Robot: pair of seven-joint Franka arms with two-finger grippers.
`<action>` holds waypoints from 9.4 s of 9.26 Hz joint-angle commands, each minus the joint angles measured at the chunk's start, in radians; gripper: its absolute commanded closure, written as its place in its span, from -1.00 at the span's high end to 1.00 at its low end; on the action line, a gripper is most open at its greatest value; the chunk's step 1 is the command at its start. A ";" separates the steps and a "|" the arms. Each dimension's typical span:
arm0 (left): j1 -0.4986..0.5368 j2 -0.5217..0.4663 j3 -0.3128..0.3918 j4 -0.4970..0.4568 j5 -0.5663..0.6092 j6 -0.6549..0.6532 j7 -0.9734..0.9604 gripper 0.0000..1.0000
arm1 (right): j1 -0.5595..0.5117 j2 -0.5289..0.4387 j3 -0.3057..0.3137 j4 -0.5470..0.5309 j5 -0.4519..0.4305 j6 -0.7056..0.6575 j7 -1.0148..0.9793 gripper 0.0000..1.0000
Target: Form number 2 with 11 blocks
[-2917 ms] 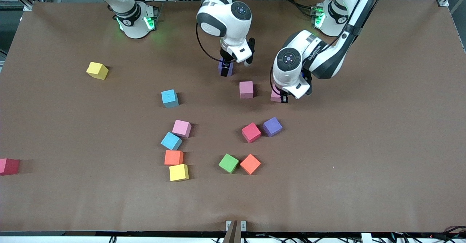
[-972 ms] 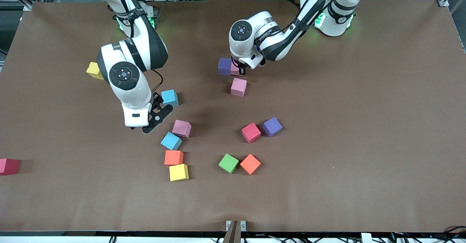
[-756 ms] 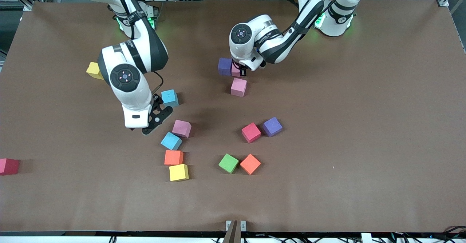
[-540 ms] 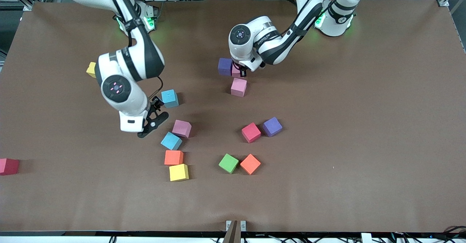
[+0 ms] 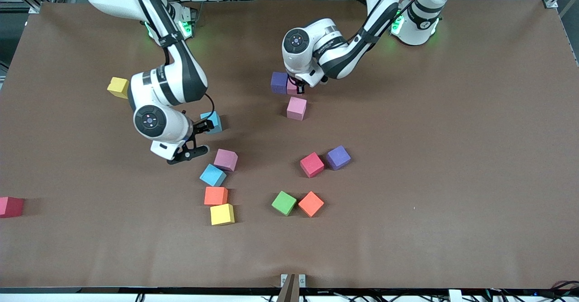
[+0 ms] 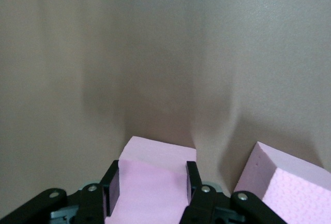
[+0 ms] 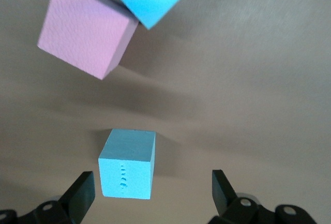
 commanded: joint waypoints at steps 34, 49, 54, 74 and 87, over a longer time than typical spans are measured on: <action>0.093 0.097 -0.007 0.167 0.141 -0.016 0.408 0.54 | 0.062 -0.017 0.063 -0.206 0.077 0.196 0.033 -0.89; 0.166 -0.055 -0.030 -0.001 0.158 -0.088 0.130 -1.00 | 0.059 -0.049 0.102 -0.136 0.037 0.145 -0.590 -1.00; 0.166 -0.102 -0.101 -0.106 0.158 -0.007 0.053 -1.00 | 0.057 -0.047 0.102 -0.135 0.024 0.146 -0.591 -1.00; 0.182 -0.102 -0.171 -0.184 0.161 0.075 0.087 0.48 | 0.056 -0.044 0.102 -0.126 0.002 0.140 -0.591 -1.00; 0.294 -0.176 -0.197 0.009 0.138 -0.163 0.235 0.48 | 0.056 -0.046 0.102 -0.113 0.002 0.134 -0.590 -1.00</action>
